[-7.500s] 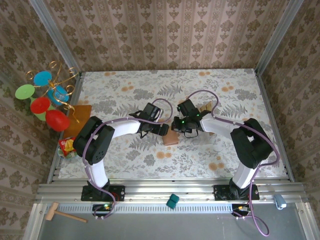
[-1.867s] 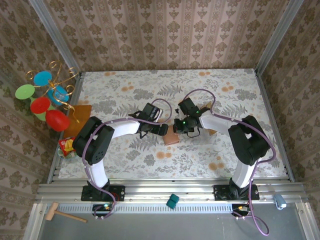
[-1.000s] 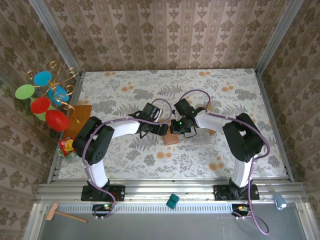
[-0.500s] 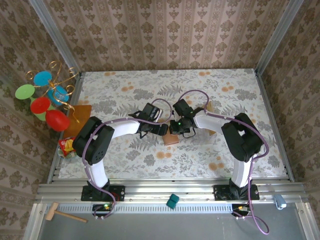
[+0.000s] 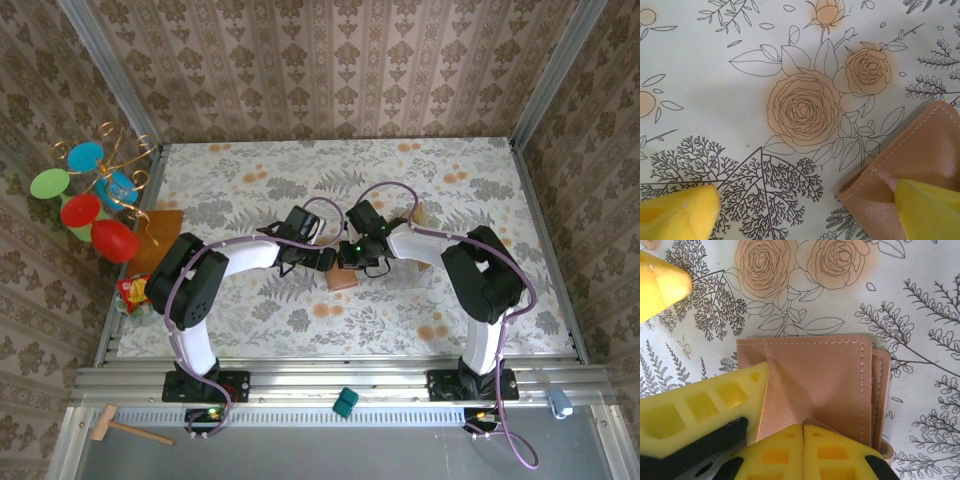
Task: Put the credit cards into the card holder
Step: Close the button on the card holder.
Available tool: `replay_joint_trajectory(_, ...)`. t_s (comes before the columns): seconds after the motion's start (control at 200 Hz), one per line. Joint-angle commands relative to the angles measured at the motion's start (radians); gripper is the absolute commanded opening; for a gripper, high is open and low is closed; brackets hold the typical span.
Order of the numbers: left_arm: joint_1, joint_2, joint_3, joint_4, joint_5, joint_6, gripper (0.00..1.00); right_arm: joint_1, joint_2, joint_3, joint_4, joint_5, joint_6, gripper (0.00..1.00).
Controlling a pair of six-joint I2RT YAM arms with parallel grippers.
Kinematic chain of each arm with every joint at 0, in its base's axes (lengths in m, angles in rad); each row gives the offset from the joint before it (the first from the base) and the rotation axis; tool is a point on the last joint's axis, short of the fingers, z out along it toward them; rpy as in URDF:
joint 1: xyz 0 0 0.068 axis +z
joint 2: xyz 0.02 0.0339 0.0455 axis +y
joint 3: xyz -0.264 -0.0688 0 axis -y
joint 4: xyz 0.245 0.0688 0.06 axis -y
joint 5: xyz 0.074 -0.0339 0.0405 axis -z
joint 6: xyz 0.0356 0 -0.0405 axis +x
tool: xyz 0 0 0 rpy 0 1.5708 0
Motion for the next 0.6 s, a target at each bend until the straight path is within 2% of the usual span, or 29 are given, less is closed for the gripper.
replay_joint_trajectory(0.0,-0.002,0.072,-0.045,-0.073,0.089,-0.013,0.92,0.016,0.124,-0.095,-0.143,0.076,0.004,0.0)
replay_joint_trajectory(0.31,0.013,0.075,-0.054,-0.048,0.111,-0.03,0.92,0.018,0.059,-0.069,-0.137,0.039,0.019,0.0)
replay_joint_trajectory(0.595,0.091,0.065,-0.047,0.0,0.183,-0.069,0.92,0.039,0.02,0.015,-0.13,0.008,0.065,0.2)
